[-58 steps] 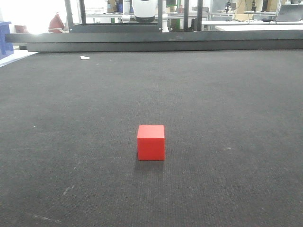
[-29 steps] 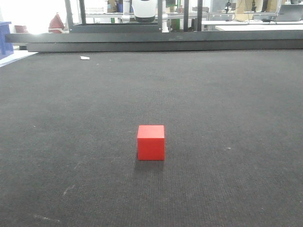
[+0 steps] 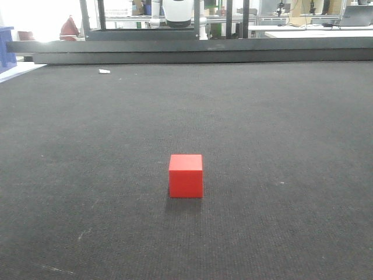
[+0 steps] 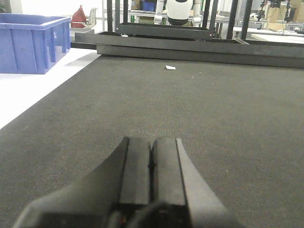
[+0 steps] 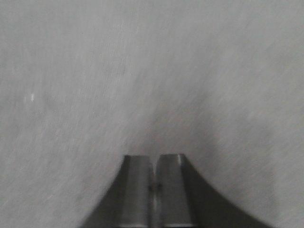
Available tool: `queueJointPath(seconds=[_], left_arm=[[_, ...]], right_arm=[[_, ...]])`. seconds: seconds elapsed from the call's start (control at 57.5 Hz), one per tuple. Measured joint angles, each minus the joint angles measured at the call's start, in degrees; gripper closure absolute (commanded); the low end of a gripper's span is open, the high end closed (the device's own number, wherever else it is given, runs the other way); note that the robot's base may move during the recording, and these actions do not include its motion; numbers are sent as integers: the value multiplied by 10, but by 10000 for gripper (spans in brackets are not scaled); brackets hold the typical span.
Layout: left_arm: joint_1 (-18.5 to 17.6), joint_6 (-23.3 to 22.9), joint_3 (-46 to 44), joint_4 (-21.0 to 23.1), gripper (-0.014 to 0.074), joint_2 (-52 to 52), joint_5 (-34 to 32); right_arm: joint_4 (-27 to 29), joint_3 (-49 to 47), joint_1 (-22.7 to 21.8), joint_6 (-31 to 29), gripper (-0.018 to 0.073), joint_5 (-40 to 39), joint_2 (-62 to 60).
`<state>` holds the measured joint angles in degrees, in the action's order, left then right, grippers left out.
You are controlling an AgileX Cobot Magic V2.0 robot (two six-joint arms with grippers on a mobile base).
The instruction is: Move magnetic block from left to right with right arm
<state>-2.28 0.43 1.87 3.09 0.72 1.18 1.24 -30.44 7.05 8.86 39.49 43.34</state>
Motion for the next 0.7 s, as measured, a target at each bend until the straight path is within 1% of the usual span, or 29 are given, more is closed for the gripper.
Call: queueJointPath(seconds=[0.017, 0.052, 0.087, 0.104, 0.191, 0.278, 0.504, 0.696], left_arm=[[0, 0, 0, 0, 722, 0, 0], [0, 0, 0, 0, 722, 0, 0], [0, 0, 0, 0, 722, 0, 0], [0, 0, 0, 0, 722, 0, 0], [0, 0, 0, 0, 722, 0, 0], [0, 0, 0, 0, 722, 0, 0], [0, 0, 0, 0, 722, 0, 0], [0, 0, 0, 0, 722, 0, 0]], right_arm=[[-1, -4, 5, 8, 54, 7, 8], [-4, -14, 14, 30, -18, 18, 24], [-5, -22, 24, 50, -80, 28, 44], [-5, -29, 31, 65, -95, 36, 57], [-6, -54, 60, 116, -65, 69, 106], [-6, -86, 82, 158, -66, 104, 155], [-6, -180, 150, 217, -66, 178, 276], [-6, -259, 205, 257, -66, 198, 358]])
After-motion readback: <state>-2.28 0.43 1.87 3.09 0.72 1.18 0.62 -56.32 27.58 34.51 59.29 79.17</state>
